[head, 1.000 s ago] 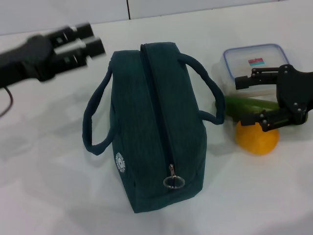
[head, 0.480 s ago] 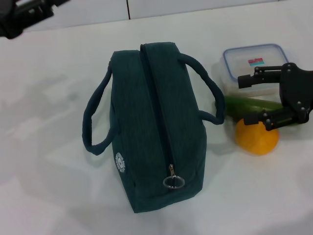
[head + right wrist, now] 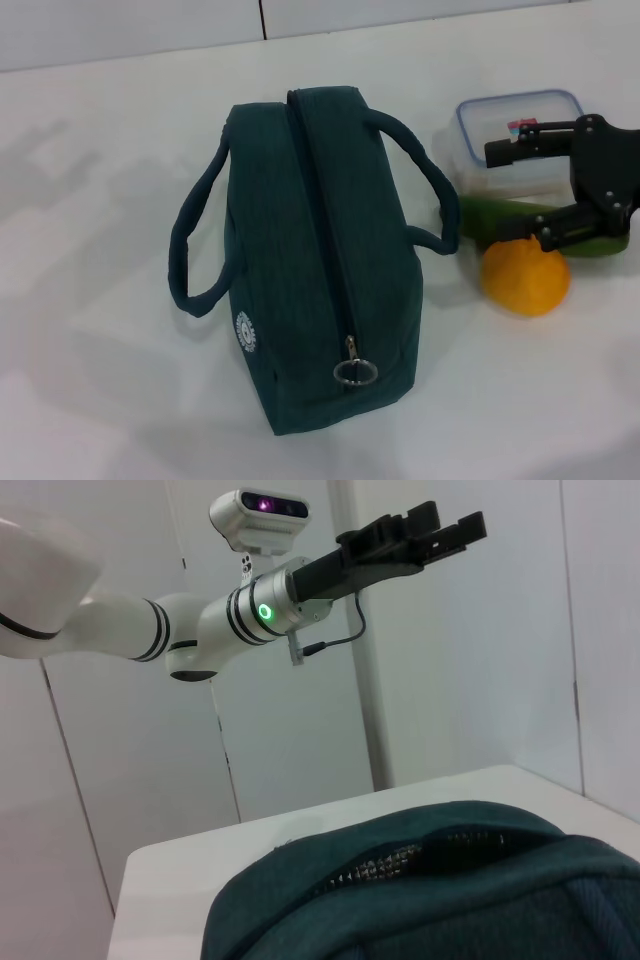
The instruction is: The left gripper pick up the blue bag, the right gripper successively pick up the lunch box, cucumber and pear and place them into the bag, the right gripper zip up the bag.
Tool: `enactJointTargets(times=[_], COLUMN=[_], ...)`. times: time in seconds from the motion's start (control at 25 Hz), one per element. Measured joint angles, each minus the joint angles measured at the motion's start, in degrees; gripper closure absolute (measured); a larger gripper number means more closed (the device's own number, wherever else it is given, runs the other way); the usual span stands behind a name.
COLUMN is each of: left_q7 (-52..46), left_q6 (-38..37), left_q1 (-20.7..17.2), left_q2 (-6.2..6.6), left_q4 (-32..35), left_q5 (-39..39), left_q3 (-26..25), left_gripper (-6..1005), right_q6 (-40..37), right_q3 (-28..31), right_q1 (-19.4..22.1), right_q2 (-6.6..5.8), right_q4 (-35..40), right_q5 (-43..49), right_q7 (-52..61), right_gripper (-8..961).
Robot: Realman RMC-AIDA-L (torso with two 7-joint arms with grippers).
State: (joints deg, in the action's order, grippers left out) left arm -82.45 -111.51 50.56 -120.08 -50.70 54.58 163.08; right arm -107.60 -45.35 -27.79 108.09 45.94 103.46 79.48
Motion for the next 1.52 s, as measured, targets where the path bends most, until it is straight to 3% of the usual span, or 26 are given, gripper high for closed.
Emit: enactJointTargets(times=[0.32, 0.8, 1.32, 1.52], left_q7=[-5.45, -14.58, -16.21, -16.59], left_q6=[-5.28, -5.25, -5.32, -5.07], left_q1=[1.39, 4.14, 4.52, 3.64], left_q2=[0.55, 0.59, 0.68, 0.47], left_q4=[-4.6, 1.11, 10.28, 9.32], left_q5=[-18.61, -36.95, -39.83, -38.52], left_q3=[0.09, 0.22, 0.09, 0.04], left_gripper=[209, 209, 210, 211], right_q6=[2.72, 6.05, 6.65, 6.49], right_q3=[-0.34, -0.66, -0.71, -0.71], right_q1=[-0.65, -3.08, -3.3, -3.25], right_q2=[-0.61, -0.97, -0.52, -0.39], right_q4=[-0.06, -0.04, -0.07, -0.14], right_q5=[0.92, 2.96, 3.58, 3.59], right_q7=[0.98, 2.92, 2.96, 2.96], right_gripper=[96, 96, 96, 96])
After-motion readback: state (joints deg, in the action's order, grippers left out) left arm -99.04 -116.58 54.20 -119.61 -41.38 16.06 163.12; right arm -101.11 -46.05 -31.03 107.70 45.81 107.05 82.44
